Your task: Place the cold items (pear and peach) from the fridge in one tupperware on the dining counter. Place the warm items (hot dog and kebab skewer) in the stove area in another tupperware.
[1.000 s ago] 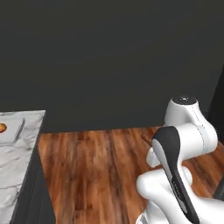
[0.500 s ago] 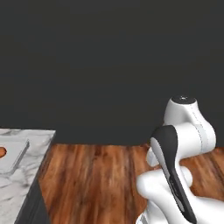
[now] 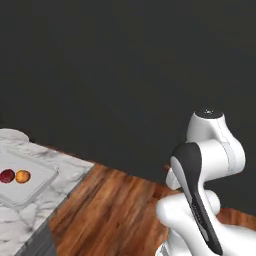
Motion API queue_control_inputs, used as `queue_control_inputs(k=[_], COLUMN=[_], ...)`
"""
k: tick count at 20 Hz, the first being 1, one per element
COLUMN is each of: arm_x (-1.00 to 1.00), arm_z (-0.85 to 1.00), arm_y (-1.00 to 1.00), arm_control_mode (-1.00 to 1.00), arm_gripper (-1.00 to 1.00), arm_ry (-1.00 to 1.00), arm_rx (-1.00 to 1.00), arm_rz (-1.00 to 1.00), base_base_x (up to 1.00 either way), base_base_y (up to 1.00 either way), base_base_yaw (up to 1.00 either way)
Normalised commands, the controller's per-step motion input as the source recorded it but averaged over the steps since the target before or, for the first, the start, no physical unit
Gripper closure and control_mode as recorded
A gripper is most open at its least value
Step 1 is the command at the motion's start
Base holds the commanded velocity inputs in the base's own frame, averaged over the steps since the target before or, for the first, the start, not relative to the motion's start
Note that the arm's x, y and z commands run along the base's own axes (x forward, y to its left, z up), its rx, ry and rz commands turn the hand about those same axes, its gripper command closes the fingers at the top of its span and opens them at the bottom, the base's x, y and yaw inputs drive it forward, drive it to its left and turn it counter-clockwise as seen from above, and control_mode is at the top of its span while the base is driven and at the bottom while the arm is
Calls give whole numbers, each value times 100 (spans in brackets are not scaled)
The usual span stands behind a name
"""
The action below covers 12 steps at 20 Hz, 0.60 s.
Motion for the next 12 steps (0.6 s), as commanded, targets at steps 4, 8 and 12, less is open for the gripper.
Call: queue_control_inputs(k=[4, 8, 12], arm_x=[0, 0, 0], arm_z=[0, 0, 0], arm_y=[0, 0, 0], arm_control_mode=[100, 100, 100], arm_gripper=[100, 100, 100], arm_ry=[0, 0, 0], arm_rx=[0, 0, 0], arm_rz=[0, 0, 0], base_base_x=[100, 100, 100], base_base_y=[-14, -22, -76], base_base_yaw=[68, 70, 54])
